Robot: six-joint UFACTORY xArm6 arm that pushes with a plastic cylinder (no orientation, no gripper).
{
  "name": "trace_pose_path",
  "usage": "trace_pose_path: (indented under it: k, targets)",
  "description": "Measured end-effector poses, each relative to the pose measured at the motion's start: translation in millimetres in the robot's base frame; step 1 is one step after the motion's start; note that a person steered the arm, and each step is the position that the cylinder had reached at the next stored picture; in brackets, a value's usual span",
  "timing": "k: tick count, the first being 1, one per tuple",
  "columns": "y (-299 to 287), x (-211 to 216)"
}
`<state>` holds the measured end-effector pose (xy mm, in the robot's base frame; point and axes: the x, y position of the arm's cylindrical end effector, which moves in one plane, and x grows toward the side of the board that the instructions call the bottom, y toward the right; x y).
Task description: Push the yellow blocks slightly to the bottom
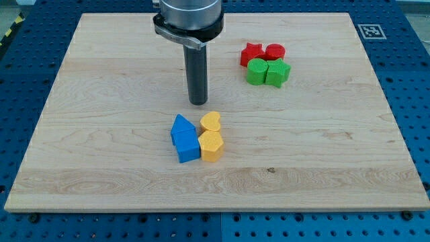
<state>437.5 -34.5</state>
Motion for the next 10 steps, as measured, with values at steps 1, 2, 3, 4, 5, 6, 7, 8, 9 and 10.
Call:
trace_pose_path:
  k: [1, 2, 3, 4, 5, 6, 7, 8, 9, 10]
  targets:
    - [0, 0]
    - [1, -3]
    - [9, -2]
    - [9, -2]
    - [9, -2]
    - [9, -2]
    - [9, -1]
    - [16, 10]
    - [16, 10]
    - [19, 14]
